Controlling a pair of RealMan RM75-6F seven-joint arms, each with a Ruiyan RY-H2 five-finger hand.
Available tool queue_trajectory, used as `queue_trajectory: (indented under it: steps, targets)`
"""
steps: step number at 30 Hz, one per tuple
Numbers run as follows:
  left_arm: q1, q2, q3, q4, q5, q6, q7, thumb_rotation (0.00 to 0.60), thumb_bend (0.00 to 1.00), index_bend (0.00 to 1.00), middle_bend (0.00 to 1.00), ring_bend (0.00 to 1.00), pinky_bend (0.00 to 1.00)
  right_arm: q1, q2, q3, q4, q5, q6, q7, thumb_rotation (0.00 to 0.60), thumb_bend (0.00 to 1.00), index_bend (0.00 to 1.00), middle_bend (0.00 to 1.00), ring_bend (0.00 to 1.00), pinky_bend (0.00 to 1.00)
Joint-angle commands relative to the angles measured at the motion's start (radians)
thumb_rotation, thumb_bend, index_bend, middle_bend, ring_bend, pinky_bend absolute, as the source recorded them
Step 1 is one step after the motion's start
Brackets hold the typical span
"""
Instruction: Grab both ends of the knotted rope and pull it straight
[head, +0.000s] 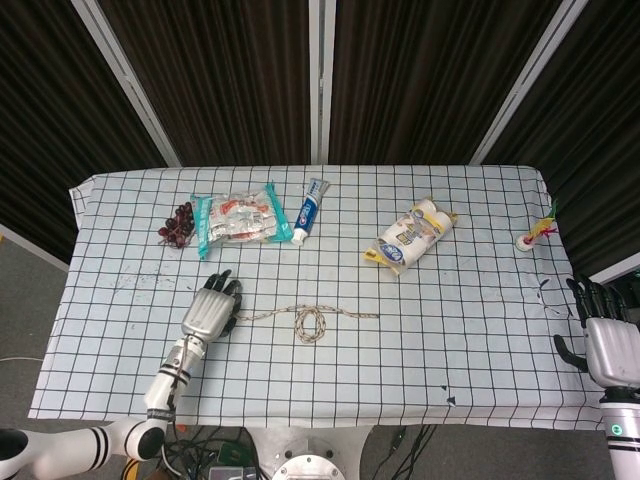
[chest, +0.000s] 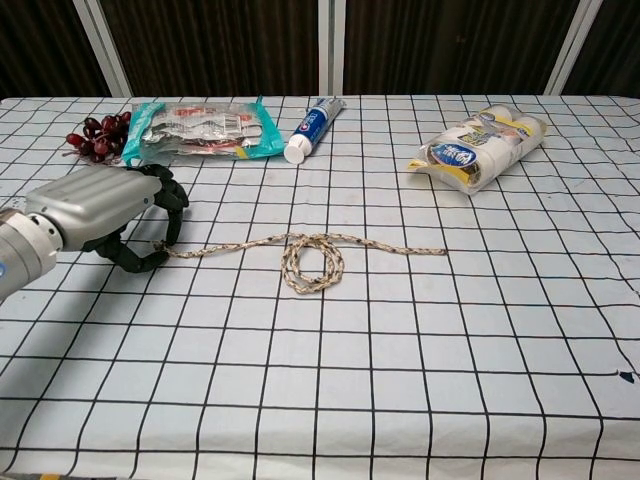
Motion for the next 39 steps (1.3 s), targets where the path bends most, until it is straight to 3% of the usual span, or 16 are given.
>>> queue_trajectory:
  steps: [1,28,39]
  targets:
    - [-0.001,0.001,0.003,-0.002,-0.001,-0.001,0.003,0.600,0.33,0.51,0.20,0.04,0.14,0.000,-0.001,0.000,0.001,0.001,0.000,0.001,0.600,0.27,0.00,0.00,0.00,0.00]
    - [-0.002,-0.011,0.003,0.006,-0.004,0.018,0.000,0.600,0.36,0.60,0.23,0.04,0.14,0.007,-0.015,-0.004,0.013,0.006,-0.020,-0.002,0.600,0.27,0.00,0.00,0.00,0.00]
    - [0.005,-0.006,-0.002,-0.011,-0.012,0.024,-0.020,0.600,0.36,0.61,0.24,0.04,0.14,0.073,-0.024,0.002,-0.030,-0.039,-0.080,-0.033,0.600,0.27,0.00,0.00,0.00,0.00]
